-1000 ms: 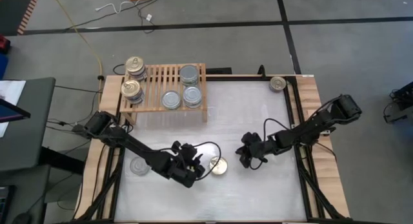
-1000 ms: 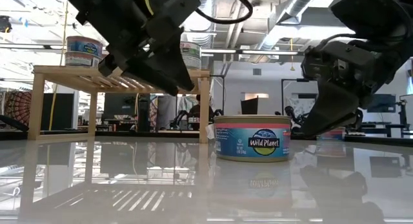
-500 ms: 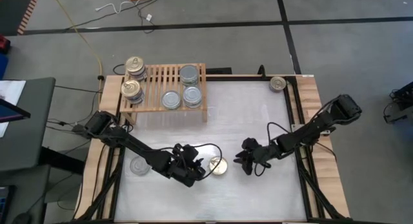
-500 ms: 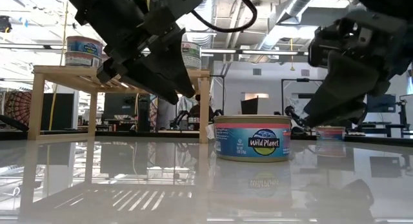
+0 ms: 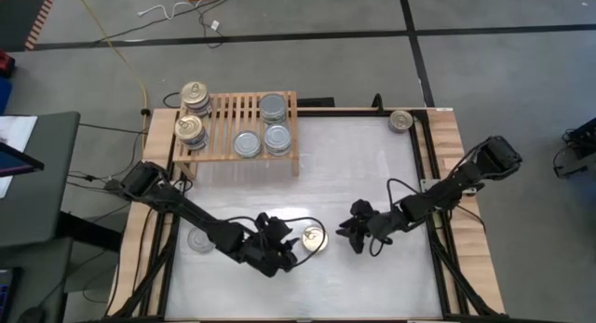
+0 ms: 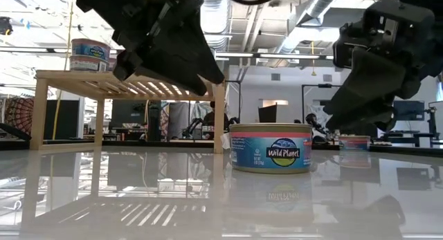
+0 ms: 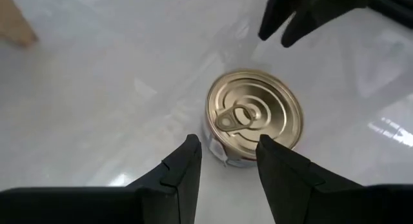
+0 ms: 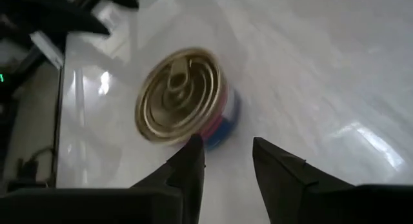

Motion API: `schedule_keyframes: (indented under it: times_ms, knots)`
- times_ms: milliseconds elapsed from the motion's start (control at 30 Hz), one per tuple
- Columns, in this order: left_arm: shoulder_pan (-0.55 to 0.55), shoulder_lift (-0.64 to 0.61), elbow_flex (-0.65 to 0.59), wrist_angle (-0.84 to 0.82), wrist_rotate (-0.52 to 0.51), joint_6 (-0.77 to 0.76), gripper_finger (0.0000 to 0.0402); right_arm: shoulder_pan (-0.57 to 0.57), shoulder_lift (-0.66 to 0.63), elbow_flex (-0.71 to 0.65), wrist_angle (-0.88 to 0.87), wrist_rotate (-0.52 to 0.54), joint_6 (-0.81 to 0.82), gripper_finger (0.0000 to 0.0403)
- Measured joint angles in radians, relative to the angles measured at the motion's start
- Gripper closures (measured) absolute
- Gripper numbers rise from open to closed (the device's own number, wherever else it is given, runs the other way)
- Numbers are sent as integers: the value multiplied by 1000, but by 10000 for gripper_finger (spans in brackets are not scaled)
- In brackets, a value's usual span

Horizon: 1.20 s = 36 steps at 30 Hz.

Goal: Stack canned seafood by type on shelf
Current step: Put the blue tuna on the shelf

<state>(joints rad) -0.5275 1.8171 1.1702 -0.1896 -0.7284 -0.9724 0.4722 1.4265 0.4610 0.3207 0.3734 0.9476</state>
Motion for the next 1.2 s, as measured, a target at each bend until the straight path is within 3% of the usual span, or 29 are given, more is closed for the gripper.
schedule_keyframes:
  times_ms: [200, 533, 767, 967, 1200]
  knots:
    - [-9, 0, -1, -1, 0, -134, 261, 64, 0, 0, 1, 155, 107, 255]
    - [-10, 1, -30, 26, 0, -245, 261, 235, 3, 6, -5, 308, 250, 283]
    - [-11, 1, -30, 31, -1, -265, 261, 346, 164, 103, 4, 463, 299, 298]
    - [-19, 1, -30, 28, 2, -274, 261, 340, 268, 185, -18, 469, 310, 302]
    - [-7, 1, -30, 16, 3, -259, 261, 267, 200, 194, -288, 466, 401, 302]
